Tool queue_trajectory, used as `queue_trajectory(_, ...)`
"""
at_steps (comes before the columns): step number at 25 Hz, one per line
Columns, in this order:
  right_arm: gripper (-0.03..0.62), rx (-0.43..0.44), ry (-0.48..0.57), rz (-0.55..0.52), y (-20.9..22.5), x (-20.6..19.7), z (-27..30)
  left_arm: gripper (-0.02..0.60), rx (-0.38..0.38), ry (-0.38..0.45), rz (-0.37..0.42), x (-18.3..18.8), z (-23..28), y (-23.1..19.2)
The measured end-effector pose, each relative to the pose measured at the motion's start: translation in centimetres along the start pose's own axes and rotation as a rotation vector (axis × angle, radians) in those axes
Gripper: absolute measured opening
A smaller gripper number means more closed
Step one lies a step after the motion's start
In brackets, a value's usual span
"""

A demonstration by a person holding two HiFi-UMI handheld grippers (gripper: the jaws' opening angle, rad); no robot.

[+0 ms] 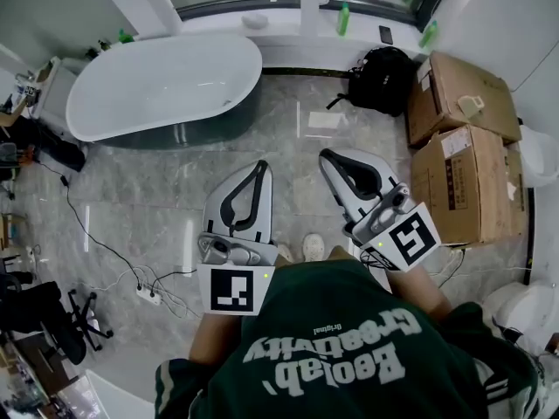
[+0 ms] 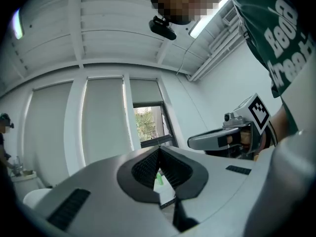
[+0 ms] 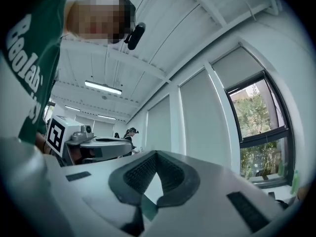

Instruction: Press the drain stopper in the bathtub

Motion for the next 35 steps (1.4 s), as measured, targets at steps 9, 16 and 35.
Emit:
queue_trajectory(9, 0.011, 0.024, 0.041, 0.013, 1.3, -0.3, -1.1, 0.005, -0.020, -0.029, 0.010, -0.3, 2.0, 2.2)
queue_trajectory(16, 0.011, 0.048, 0.011, -0.001, 1.4, -1.1, -2.0, 0.005, -0.010, -0.006, 0.022, 0.4, 2.0, 3.2)
queue_trajectory(35, 0.011, 0.040, -0.019, 0.006, 2.0, -1.9, -2.4, 0.005, 0.005, -0.008, 0.013, 0.2, 1.9, 2.8)
Point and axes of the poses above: the fingertips, and each gripper's own axes: z forward along the fingers, y to its right, x out of its top, the point moved 7 cm from there along -z, backward along the fingers, and after that the axes turned 11 degrees about -x, right-handed, at the moved point
